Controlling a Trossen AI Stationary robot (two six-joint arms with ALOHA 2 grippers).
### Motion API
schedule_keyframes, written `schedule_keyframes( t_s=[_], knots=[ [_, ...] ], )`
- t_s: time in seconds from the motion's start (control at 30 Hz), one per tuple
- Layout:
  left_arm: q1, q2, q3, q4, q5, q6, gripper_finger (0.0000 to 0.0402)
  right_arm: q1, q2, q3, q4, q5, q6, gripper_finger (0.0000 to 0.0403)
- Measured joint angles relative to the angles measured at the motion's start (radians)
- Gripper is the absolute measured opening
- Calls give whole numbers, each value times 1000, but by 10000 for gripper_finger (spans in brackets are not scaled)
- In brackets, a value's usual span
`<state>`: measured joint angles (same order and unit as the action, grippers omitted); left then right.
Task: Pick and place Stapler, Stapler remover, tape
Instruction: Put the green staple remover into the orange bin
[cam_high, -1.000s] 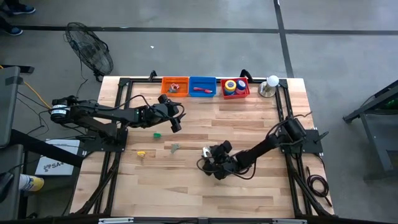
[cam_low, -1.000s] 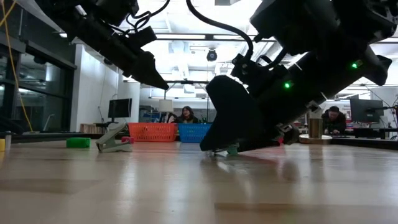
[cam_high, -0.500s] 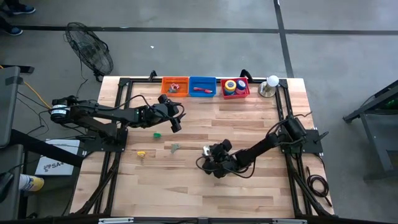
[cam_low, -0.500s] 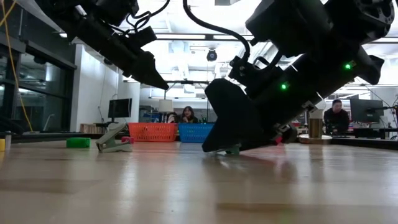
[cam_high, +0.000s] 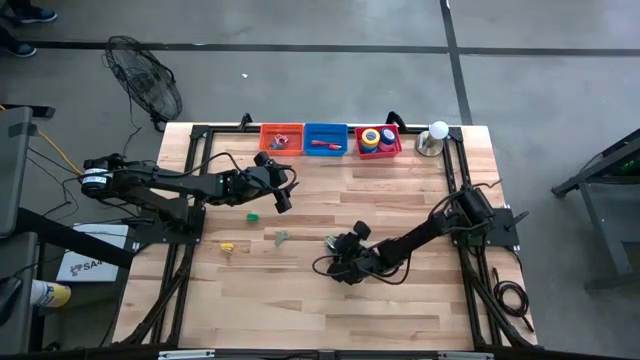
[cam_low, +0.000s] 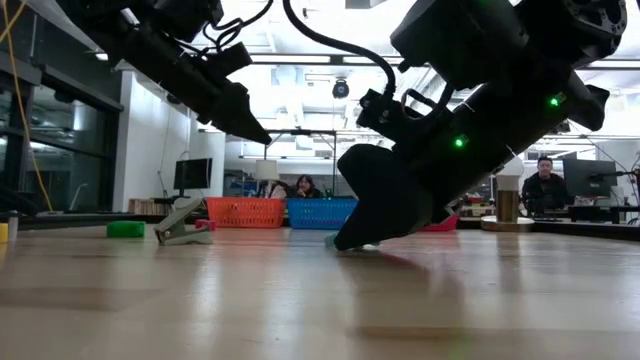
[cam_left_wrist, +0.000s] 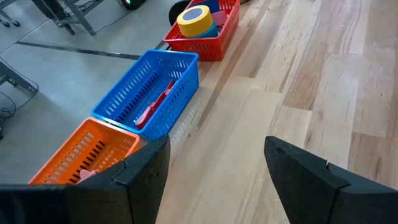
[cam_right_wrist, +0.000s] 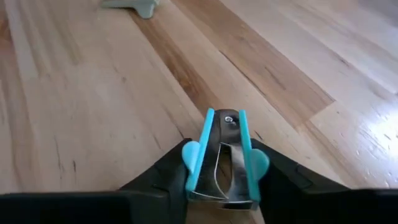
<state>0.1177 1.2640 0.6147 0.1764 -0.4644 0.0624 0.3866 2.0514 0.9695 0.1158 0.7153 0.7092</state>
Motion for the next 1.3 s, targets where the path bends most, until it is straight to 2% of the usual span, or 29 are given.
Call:
schedule_keyframes(
  t_s=[0.33, 0.63, 0.83, 1.13, 1.3],
  knots=[
    [0, 0, 0, -1, 8, 9, 257, -8, -1, 0, 2, -18, -200, 88],
    [0, 0, 0, -2, 9, 13, 257, -66, -27, -3, 16, -46, -398, 88],
    [0, 1, 0, 0, 3, 22, 257, -144, -50, -6, 8, -31, -554, 88],
    [1, 53, -1, 50, 1, 52, 257, -259, -53, -5, 16, -55, -691, 88],
    [16, 91, -2, 72, 2, 72, 257, -312, -56, -3, 27, -121, -744, 88]
  ],
)
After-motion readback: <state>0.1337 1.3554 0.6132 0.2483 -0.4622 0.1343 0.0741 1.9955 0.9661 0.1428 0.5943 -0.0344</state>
